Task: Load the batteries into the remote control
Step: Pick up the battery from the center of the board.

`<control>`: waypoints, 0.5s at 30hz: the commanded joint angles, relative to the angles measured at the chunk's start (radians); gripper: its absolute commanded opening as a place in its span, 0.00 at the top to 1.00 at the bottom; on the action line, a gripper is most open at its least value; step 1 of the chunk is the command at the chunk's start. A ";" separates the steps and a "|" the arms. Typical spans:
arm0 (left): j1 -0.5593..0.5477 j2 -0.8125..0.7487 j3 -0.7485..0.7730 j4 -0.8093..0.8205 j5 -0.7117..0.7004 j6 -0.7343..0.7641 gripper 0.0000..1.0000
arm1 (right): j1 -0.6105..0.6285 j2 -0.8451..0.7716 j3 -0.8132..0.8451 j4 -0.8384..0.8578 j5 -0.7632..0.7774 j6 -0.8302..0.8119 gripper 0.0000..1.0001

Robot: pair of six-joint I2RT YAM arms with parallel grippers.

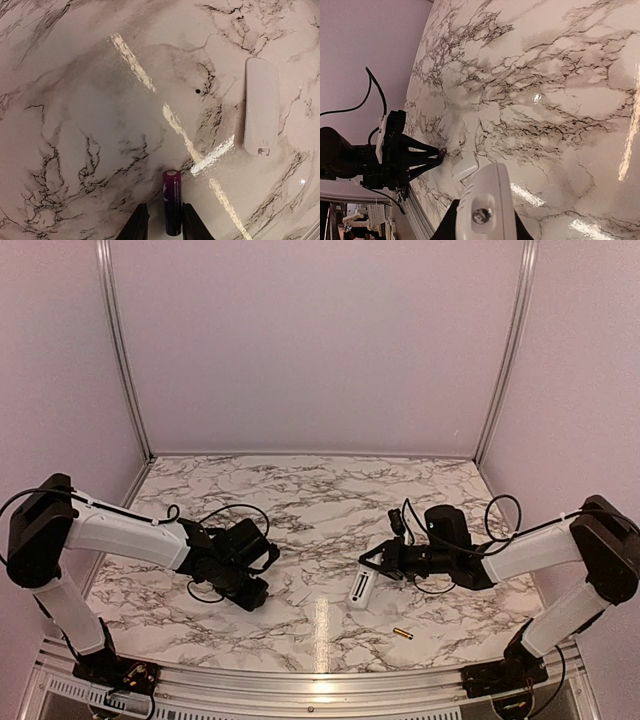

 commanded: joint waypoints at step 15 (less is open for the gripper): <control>-0.005 -0.111 0.013 0.005 0.119 -0.106 1.00 | -0.007 0.077 -0.032 0.303 -0.114 0.117 1.00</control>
